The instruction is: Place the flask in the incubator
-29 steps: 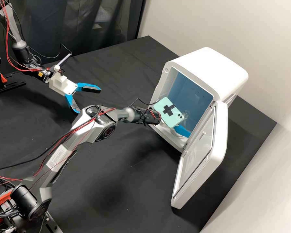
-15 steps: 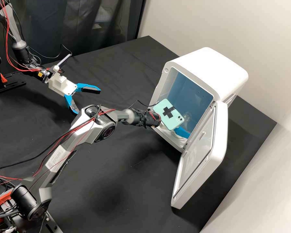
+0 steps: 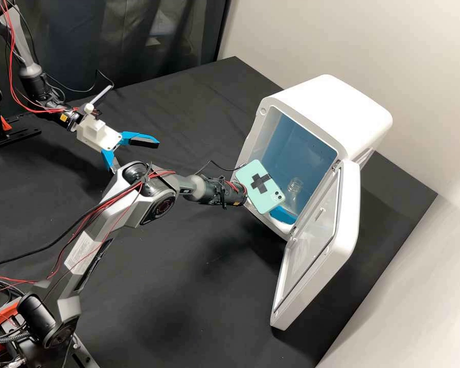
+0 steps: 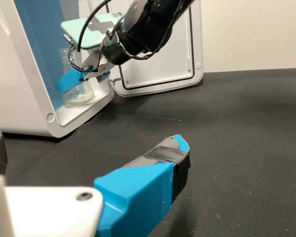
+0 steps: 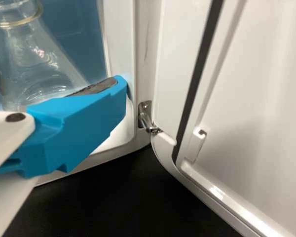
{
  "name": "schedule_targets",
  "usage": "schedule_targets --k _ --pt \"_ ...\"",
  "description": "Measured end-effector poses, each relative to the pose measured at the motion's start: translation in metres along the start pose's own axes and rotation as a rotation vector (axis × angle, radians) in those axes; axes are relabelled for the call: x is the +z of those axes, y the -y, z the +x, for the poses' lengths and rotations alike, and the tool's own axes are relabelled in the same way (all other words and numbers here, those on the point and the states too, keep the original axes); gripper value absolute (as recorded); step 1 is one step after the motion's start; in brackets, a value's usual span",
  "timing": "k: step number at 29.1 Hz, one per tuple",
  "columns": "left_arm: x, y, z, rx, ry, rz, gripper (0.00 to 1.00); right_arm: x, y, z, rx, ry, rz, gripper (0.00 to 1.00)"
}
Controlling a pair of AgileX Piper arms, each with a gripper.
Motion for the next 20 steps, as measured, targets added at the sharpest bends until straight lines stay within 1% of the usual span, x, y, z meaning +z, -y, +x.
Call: schedule_targets --k 1,5,8,11,13,15,16,17,18,19,20 --pt "0.0 0.0 0.0 0.0 0.0 0.0 1.0 -0.001 -0.001 -0.001 0.0 -0.003 0.008 1.0" --pt "0.0 0.0 0.0 0.0 0.0 0.0 1.0 0.002 0.0 -0.005 -0.004 -0.004 0.005 1.0" --pt "0.0 0.0 0.0 0.0 0.0 0.0 1.0 0.004 0.0 -0.007 -0.003 -0.005 0.013 1.0" --pt "0.0 0.0 0.0 0.0 0.0 0.0 1.0 0.009 0.003 -0.01 -0.002 -0.012 0.01 1.0" --pt "0.0 0.0 0.0 0.0 0.0 0.0 1.0 0.014 0.004 -0.016 -0.021 -0.02 0.017 1.0" --pt "0.0 -0.0004 0.0 0.002 0.0 0.001 1.0 0.018 0.003 -0.023 -0.024 -0.031 0.021 1.0" --pt "0.0 -0.0009 0.0 0.003 0.0 0.001 1.0 0.021 0.0 -0.028 -0.013 -0.04 0.036 1.0" --pt "0.0 -0.002 -0.001 0.008 0.001 0.004 1.0 0.023 -0.003 -0.034 -0.003 -0.05 0.044 1.0" --pt "0.001 -0.0032 -0.001 0.013 0.001 0.009 1.0 0.024 -0.006 -0.039 0.01 -0.062 0.06 1.0" --pt "0.001 -0.0049 -0.001 0.019 0.001 0.022 1.0 0.024 -0.008 -0.044 0.02 -0.075 0.07 1.0" --pt "0.001 -0.0064 -0.002 0.025 0.002 0.029 1.0 0.025 -0.011 -0.05 0.033 -0.095 0.079 1.0"
